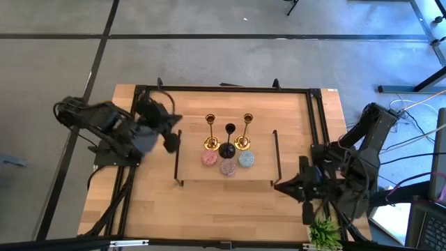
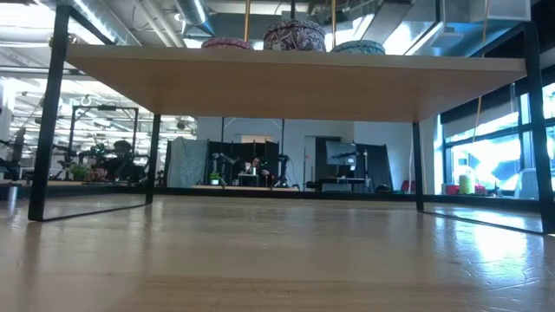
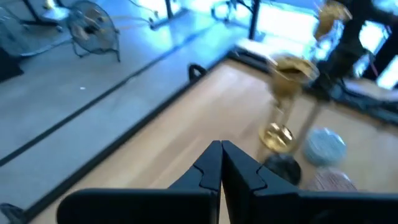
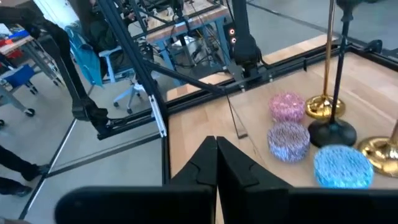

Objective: Pick & Place candle stick holders
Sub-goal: Return to Home Position

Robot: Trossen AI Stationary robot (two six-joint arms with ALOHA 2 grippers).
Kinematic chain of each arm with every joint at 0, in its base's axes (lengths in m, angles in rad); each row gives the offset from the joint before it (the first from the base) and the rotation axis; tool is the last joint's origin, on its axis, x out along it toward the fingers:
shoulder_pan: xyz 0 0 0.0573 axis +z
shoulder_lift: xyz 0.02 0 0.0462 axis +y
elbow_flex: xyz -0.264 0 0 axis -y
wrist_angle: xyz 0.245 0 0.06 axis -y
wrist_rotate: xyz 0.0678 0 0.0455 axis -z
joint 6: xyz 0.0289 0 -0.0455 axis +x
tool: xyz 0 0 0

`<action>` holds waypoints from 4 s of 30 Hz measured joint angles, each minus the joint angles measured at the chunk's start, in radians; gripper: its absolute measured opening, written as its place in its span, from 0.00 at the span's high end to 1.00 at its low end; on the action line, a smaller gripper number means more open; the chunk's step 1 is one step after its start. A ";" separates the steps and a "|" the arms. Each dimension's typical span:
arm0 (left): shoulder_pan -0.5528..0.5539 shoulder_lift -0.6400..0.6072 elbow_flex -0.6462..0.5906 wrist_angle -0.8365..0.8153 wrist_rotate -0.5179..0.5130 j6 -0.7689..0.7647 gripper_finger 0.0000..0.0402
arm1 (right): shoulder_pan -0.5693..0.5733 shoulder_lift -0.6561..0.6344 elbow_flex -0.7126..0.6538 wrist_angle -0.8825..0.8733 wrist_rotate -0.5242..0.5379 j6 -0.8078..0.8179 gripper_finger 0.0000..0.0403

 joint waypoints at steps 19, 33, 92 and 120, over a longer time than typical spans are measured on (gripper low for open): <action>0.247 -0.121 0.000 0.099 -0.033 0.265 1.00 | -0.380 0.003 0.001 0.122 -0.439 -0.239 1.00; 0.436 -0.098 0.000 0.398 0.110 0.402 1.00 | -0.428 -0.198 -0.129 0.054 -0.517 -0.287 1.00; 0.565 0.005 -0.001 0.587 0.081 0.244 1.00 | -0.163 -1.298 -1.005 0.088 -0.439 -0.215 1.00; 0.564 0.005 -0.001 0.586 0.092 0.244 1.00 | -0.193 -1.298 -1.168 0.191 -0.405 -0.240 1.00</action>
